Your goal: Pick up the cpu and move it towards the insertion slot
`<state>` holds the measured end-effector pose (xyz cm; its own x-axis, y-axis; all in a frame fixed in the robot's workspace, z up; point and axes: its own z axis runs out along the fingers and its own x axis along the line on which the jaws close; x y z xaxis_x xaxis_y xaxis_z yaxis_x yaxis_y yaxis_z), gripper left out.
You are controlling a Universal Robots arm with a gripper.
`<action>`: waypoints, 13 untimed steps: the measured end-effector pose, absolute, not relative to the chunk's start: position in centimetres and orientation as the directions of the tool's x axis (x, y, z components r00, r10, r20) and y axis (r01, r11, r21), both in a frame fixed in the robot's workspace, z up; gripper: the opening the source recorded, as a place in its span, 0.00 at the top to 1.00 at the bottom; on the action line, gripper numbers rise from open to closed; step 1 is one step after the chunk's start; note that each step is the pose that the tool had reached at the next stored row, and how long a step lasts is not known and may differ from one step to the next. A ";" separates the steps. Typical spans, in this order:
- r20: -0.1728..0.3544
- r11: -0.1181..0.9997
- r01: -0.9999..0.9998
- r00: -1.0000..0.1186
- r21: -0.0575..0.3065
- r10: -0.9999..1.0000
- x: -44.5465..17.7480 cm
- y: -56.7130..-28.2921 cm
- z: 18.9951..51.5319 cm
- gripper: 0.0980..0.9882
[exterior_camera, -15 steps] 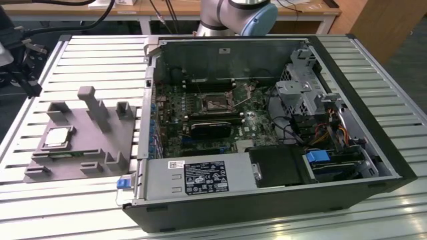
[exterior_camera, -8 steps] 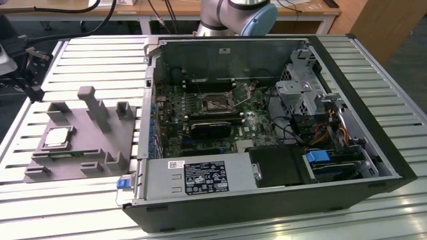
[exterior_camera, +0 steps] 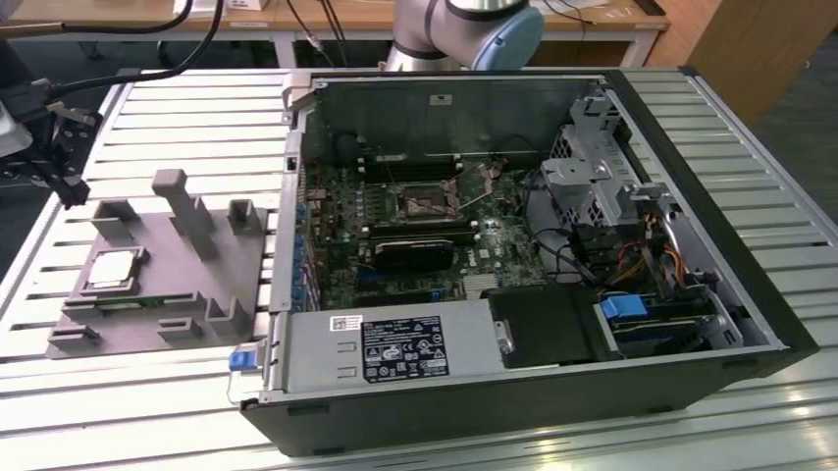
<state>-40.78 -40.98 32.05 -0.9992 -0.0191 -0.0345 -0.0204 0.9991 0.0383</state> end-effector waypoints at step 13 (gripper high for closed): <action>-0.038 0.999 -0.021 -0.999 0.040 -0.019 -41.7 -41.0 30.1 1.00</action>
